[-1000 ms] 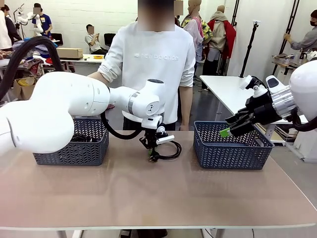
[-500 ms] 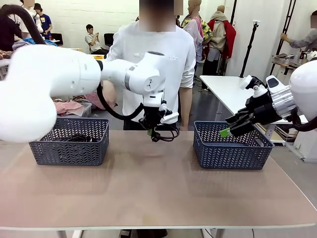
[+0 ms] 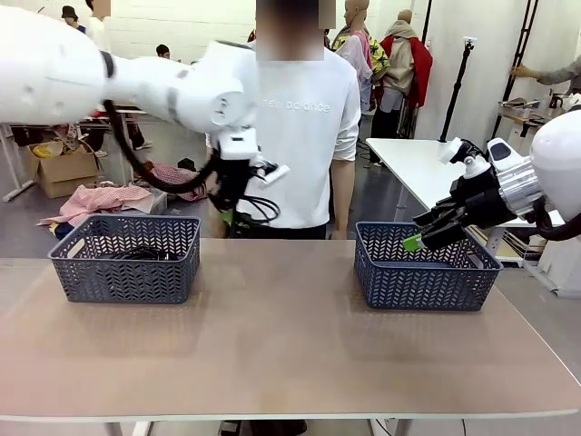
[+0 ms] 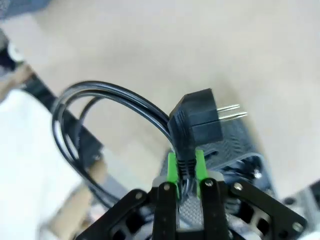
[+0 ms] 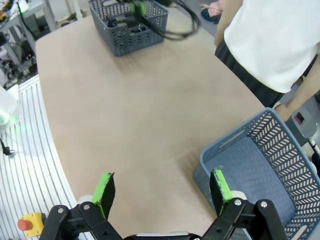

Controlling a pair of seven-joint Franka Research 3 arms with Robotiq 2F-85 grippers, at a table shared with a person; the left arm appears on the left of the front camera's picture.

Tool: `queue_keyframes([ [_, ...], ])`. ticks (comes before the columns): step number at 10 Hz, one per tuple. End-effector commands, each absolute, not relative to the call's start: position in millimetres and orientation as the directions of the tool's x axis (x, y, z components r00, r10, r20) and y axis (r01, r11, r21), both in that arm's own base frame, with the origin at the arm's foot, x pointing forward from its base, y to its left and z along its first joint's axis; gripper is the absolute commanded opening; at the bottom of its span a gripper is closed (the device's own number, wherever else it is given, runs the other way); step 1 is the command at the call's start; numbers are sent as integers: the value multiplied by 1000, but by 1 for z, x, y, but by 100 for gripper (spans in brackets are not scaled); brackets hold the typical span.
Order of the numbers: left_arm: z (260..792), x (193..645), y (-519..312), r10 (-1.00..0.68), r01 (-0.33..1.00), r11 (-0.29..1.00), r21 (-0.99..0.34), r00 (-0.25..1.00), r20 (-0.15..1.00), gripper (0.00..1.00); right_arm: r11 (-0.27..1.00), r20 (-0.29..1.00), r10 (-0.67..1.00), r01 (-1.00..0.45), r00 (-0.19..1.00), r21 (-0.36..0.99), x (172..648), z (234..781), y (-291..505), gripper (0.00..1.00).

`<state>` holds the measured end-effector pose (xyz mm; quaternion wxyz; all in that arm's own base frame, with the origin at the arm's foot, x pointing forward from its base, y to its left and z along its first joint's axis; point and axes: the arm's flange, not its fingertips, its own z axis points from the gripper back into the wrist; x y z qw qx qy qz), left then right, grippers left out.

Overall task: Organize the cables according to human instructions.
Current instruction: Pick up a bundle of cables and place it in the basket indicated by the human.

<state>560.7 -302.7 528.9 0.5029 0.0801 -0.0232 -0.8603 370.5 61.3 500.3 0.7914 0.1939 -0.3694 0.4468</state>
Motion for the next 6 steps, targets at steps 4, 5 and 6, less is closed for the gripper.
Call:
queue_keyframes([
  [4,538,511,-169,-979,958,-198,205,-204,6,0,506,776,552,-862,304,-22,374,499,60,100],
  [5,535,512,-154,-985,963,-160,217,-169,23,0,506,776,552,-862,304,-22,374,499,60,100],
  [6,532,514,-143,-989,966,-131,224,-143,36,0,506,776,552,-862,304,-22,374,499,60,100],
])
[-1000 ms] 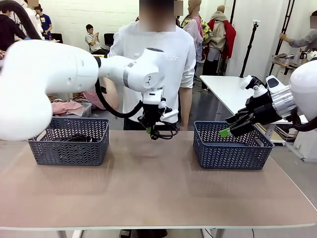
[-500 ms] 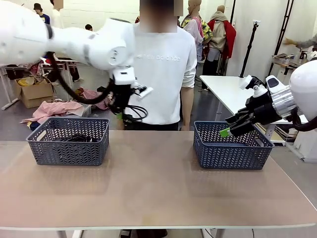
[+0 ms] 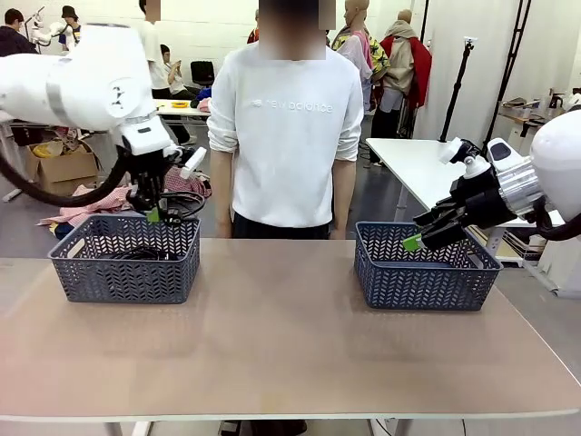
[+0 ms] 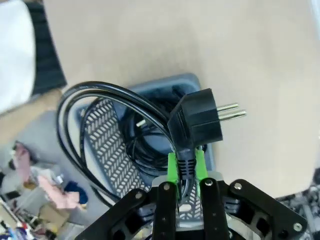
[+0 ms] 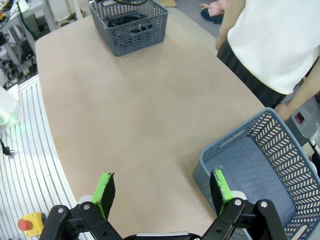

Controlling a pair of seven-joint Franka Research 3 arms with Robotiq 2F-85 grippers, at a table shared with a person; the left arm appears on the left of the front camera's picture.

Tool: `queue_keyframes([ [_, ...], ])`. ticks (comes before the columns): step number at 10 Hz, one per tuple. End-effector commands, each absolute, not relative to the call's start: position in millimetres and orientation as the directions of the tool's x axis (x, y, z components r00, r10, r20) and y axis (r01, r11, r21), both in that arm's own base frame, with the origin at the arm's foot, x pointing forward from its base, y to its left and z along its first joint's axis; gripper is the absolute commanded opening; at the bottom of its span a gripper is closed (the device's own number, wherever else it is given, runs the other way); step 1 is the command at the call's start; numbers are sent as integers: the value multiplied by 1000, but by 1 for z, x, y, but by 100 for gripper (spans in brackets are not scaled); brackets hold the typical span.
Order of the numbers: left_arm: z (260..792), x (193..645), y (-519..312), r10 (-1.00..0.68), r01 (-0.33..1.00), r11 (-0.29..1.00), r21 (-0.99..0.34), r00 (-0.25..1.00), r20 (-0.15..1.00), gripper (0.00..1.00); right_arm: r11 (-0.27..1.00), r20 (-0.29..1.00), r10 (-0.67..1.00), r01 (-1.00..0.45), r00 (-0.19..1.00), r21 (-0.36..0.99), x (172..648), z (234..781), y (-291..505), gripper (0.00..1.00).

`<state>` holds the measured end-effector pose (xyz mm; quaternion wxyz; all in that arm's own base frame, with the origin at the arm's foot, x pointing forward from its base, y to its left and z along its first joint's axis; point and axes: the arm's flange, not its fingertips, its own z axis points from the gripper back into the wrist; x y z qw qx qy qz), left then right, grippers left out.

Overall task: Organize the cables according to human instructions.
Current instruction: Pick up a bundle of cables and place it in the basket indicated by the human.

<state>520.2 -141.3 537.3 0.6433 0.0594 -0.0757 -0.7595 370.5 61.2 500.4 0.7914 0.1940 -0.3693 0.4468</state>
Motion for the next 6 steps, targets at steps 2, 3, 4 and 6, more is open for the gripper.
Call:
queue_keyframes([
  [2,529,514,-133,-992,971,-76,229,-97,84,0,506,776,552,-862,304,-22,374,499,60,100],
  [3,528,512,-138,-991,972,-45,229,-73,116,0,506,776,552,-862,304,-22,374,499,60,100],
  [4,528,522,-130,-991,972,-116,204,-126,39,0,506,776,552,-862,304,-22,374,499,60,100],
  [6,528,522,-130,-991,972,-116,204,-126,39,0,506,776,552,-862,304,-22,374,499,60,100],
])
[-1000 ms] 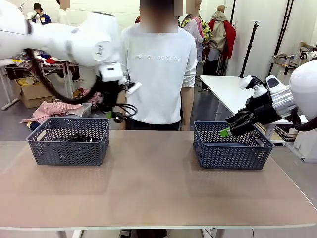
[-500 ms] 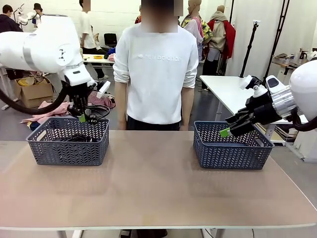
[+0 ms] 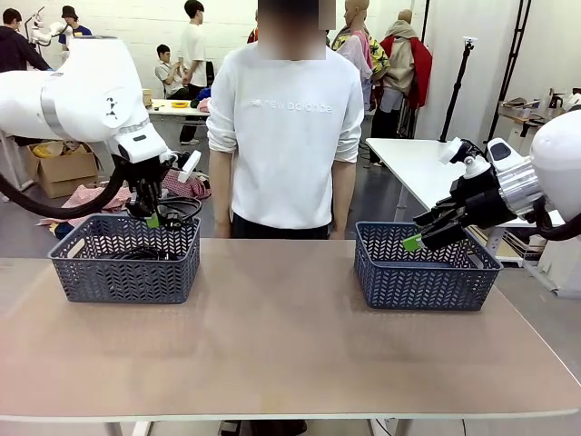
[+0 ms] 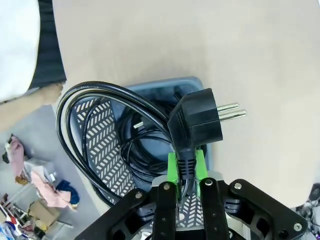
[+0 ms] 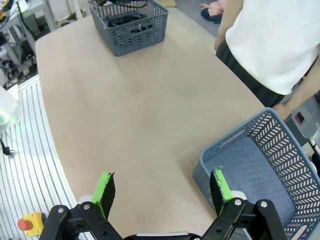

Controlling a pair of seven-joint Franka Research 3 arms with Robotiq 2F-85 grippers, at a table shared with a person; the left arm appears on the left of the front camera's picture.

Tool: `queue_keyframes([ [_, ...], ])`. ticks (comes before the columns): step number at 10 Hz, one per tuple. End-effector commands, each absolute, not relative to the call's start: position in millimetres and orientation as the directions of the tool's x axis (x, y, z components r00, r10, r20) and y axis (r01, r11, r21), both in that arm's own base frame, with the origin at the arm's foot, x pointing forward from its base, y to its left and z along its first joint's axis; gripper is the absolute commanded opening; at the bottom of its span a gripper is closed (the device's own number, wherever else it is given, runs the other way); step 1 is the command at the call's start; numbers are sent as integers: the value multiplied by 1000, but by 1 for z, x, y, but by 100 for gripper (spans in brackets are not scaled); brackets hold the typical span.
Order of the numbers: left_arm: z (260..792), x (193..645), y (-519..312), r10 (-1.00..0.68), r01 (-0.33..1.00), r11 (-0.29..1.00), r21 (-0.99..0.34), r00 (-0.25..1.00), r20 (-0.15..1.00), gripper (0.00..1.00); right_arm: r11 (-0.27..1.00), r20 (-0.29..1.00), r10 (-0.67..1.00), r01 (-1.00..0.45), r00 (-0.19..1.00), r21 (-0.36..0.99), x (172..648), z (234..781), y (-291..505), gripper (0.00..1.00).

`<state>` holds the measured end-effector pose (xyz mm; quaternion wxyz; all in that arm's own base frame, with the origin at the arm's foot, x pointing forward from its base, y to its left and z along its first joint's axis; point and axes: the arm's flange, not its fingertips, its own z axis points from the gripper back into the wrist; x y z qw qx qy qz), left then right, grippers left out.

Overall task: Organize the cables according to human instructions.
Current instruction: Pick up a bundle of cables and place it in the basket indicated by the human.

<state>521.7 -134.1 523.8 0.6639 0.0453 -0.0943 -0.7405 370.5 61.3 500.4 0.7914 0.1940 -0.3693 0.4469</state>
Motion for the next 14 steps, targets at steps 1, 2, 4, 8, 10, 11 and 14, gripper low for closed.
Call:
queue_keyframes([
  [1,528,522,-130,-991,972,-116,204,-126,39,0,506,776,552,-862,304,-22,374,499,60,100],
  [2,528,522,-130,-991,972,-116,204,-126,39,0,506,776,552,-862,304,-22,374,499,60,100],
  [4,519,526,-121,-994,969,-87,231,-99,42,15,506,776,552,-862,304,-22,374,499,60,100],
  [8,507,538,-82,-999,964,-10,265,-22,43,15,506,776,552,-862,304,-22,374,499,60,100],
  [10,488,546,-70,-998,968,38,248,26,53,15,506,776,552,-862,304,-22,374,499,60,100],
  [11,478,553,-65,-998,966,56,254,44,55,15,506,776,552,-862,304,-22,374,499,60,100],
  [14,458,569,-52,-994,955,104,277,95,46,15,506,776,552,-862,304,-22,374,499,60,100],
])
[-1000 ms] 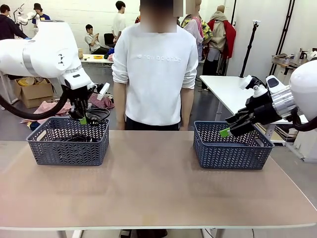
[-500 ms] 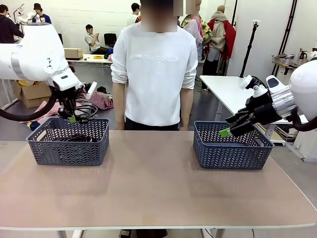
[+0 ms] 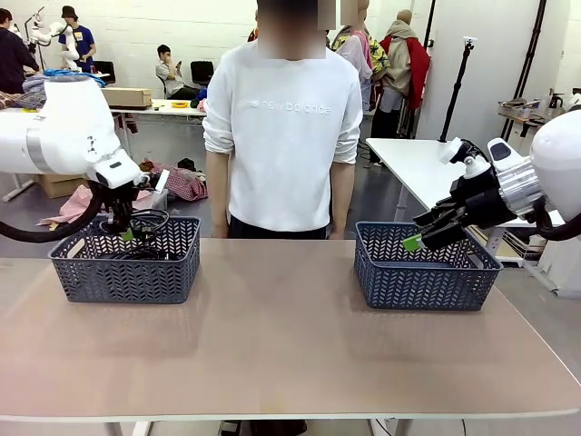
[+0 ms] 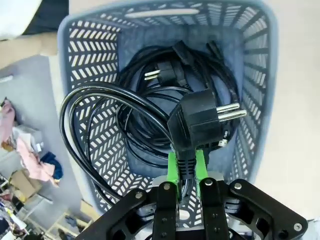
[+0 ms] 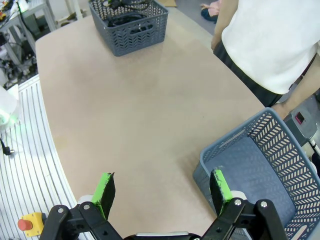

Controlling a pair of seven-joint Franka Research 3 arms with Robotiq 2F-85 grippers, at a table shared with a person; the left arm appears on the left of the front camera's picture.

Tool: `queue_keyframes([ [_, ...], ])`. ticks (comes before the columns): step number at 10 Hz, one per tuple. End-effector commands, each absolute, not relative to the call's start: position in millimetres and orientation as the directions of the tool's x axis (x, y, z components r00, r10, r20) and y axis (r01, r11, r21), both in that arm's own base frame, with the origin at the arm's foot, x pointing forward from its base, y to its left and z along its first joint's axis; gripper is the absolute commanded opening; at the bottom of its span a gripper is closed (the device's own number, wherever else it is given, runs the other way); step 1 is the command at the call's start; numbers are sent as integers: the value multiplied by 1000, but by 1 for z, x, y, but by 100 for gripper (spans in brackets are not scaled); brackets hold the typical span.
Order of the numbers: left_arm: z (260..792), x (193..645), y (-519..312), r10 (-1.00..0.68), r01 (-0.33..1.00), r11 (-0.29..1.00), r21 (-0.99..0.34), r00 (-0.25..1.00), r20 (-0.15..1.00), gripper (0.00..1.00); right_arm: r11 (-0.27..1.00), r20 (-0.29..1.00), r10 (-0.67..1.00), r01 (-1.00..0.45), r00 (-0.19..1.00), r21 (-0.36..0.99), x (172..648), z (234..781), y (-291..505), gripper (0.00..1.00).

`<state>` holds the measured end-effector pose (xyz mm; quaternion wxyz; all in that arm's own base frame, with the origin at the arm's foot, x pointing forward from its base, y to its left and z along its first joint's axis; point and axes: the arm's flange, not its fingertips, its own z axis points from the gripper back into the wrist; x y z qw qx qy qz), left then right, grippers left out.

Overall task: Organize the cables according to human instructions.
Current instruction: Pick up a bundle of cables and place it in the basket indicated by the human.

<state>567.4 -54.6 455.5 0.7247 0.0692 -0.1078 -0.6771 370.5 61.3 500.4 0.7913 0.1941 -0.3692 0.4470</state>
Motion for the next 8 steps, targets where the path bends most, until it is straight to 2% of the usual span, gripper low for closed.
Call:
queue_keyframes([
  [1,454,571,-51,-994,955,111,276,99,54,15,506,776,552,-862,304,-22,374,499,60,100],
  [3,449,571,-50,-993,956,113,270,102,54,15,506,776,552,-862,304,-22,374,499,60,100],
  [4,447,572,-50,-994,961,106,257,96,52,34,506,776,552,-862,304,-22,374,499,60,100],
  [5,447,572,-49,-995,961,102,256,93,45,34,506,776,552,-862,304,-22,374,499,60,100],
  [6,447,573,-47,-994,963,107,249,97,53,53,506,776,552,-862,304,-22,374,499,60,100],
  [7,450,572,-46,-994,966,106,237,97,52,39,506,776,552,-862,304,-22,374,499,60,100],
  [8,455,572,-44,-994,969,106,222,97,54,73,506,776,552,-862,304,-22,374,499,60,100],
])
